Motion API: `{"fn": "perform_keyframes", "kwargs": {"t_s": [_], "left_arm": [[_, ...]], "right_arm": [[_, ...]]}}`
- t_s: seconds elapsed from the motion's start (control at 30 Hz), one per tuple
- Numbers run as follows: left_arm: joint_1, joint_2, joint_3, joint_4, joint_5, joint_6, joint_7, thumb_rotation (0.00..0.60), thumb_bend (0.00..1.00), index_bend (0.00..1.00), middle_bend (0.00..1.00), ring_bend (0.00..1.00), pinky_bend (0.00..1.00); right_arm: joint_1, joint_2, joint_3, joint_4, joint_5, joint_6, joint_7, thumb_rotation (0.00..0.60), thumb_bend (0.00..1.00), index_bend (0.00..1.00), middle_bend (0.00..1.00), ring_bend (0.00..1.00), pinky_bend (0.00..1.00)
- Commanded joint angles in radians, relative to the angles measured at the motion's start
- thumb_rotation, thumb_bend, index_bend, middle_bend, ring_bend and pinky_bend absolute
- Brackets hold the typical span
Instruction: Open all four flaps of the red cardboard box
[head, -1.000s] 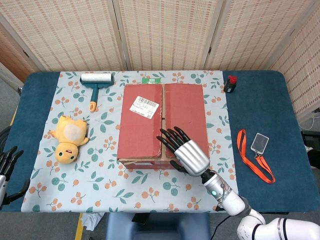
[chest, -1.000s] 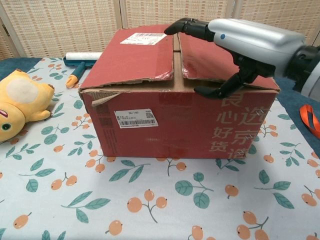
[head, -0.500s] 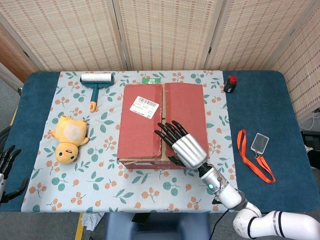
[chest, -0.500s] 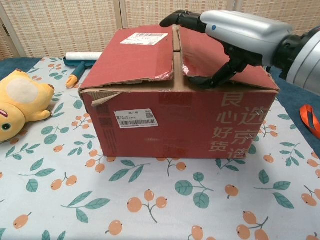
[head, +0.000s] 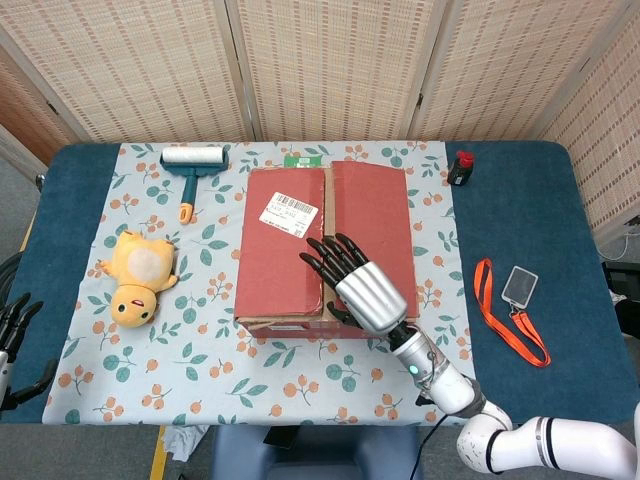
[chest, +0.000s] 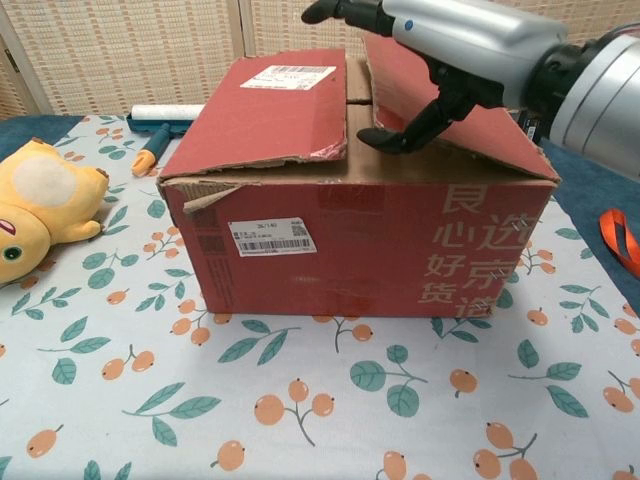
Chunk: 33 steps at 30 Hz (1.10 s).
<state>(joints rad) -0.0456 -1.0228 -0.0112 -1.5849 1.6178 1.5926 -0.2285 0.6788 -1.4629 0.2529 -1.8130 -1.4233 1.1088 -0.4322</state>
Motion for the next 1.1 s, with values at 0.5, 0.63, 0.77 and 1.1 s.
{"fn": "perform_keyframes", "kwargs": {"t_s": [0.5, 0.63, 0.77, 1.1], "left_arm": [[0.003, -0.006, 0.022, -0.022, 0.058, 0.021, 0.063, 0.600, 0.47, 0.00, 0.00, 0.04, 0.00], [-0.002, -0.014, 0.025, -0.026, 0.069, 0.016, 0.091, 0.600, 0.47, 0.00, 0.00, 0.04, 0.00], [-0.009, -0.019, 0.024, -0.026, 0.067, 0.004, 0.104, 0.600, 0.47, 0.00, 0.00, 0.04, 0.00], [-0.020, -0.057, 0.044, -0.104, 0.113, -0.025, 0.267, 0.600, 0.47, 0.00, 0.00, 0.04, 0.00]], "right_arm": [[-0.338, 0.342, -0.063, -0.219, -0.082, 0.441, 0.019, 0.600, 0.42, 0.00, 0.00, 0.00, 0.00], [-0.487, 0.425, -0.152, -0.193, -0.158, 0.578, 0.210, 0.600, 0.42, 0.00, 0.00, 0.00, 0.00], [-0.589, 0.439, -0.220, -0.119, -0.218, 0.675, 0.329, 0.600, 0.42, 0.00, 0.00, 0.00, 0.00], [-0.680, 0.334, -0.267, 0.110, -0.258, 0.725, 0.472, 0.600, 0.42, 0.00, 0.00, 0.00, 0.00]]}}
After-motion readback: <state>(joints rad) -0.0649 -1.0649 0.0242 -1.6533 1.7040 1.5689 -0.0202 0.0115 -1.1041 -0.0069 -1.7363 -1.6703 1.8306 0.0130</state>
